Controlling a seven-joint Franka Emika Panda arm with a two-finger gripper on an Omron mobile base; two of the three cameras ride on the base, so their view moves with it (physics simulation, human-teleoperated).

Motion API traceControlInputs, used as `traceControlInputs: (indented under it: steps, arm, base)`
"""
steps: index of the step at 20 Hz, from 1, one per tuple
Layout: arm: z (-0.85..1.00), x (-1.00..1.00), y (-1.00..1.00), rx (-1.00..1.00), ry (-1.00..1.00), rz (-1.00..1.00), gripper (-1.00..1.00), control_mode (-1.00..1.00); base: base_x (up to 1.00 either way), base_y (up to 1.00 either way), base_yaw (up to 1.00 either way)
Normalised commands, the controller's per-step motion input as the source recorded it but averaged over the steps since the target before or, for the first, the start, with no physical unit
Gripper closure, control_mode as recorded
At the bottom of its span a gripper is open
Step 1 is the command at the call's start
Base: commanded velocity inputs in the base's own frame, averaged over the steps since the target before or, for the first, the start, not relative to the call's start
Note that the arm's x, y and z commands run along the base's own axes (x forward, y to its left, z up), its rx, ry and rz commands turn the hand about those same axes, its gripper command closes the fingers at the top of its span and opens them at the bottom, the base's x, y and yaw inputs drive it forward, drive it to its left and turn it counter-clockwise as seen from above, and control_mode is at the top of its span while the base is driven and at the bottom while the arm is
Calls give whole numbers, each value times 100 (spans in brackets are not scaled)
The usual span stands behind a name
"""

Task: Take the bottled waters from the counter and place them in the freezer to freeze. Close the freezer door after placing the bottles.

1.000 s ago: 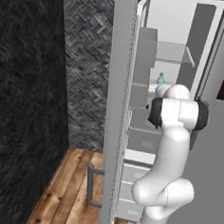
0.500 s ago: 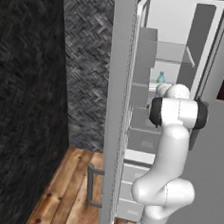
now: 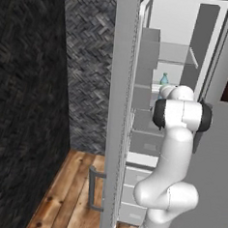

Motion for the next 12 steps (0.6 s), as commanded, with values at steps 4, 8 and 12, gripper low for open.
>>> traceControlInputs:
  steps: [4, 8, 12]
  arm:
    - [-2, 0, 0, 0, 0, 0, -100, -100]
    - [0, 0, 0, 0, 0, 0, -100, -100]
    - [0, -4, 0, 0, 0, 0, -100, -100]
  base:
    - [0, 0, 0]
    - [0, 0, 0]
    - [0, 0, 0]
